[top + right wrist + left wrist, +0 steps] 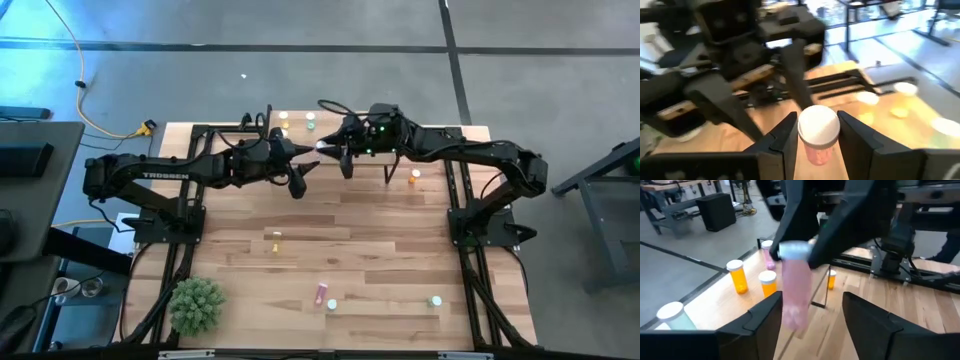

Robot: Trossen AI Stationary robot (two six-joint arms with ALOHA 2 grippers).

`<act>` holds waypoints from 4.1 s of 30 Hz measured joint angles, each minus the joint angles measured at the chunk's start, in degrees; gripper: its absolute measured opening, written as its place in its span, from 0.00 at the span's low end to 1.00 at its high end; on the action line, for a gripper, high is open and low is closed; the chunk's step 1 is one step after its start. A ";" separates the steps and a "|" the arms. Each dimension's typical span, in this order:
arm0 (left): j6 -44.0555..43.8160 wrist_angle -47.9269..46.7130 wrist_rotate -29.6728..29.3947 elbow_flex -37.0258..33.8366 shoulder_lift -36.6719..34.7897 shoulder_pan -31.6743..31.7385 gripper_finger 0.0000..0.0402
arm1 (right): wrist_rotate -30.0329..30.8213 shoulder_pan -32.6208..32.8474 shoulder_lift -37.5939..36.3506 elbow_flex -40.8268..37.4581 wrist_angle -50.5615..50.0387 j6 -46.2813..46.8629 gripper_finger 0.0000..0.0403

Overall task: Pick and place medicine bottles onto shelf by color
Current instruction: Put the right pink pill bottle on the shelf aligned with the other pink pill bottle, then put the left blue pill bottle on the shelf aligned with the other blue pill bottle

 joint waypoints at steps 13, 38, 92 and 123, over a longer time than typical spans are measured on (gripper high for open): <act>2.97 0.26 -3.99 0.02 -1.80 0.13 0.51 | 8.98 -5.74 -11.11 0.00 -11.07 -2.28 0.27; 2.97 0.17 -4.12 0.02 -2.11 0.13 0.51 | 25.03 -5.66 -21.18 -26.23 -4.78 0.82 0.27; 3.00 0.06 -3.99 0.02 -2.09 0.13 0.51 | 22.51 -8.24 -18.85 -28.92 -2.23 -1.46 0.39; 3.00 -0.34 -3.99 0.02 -2.06 0.13 0.51 | 24.66 -8.35 -22.24 -28.70 -0.28 -2.84 0.40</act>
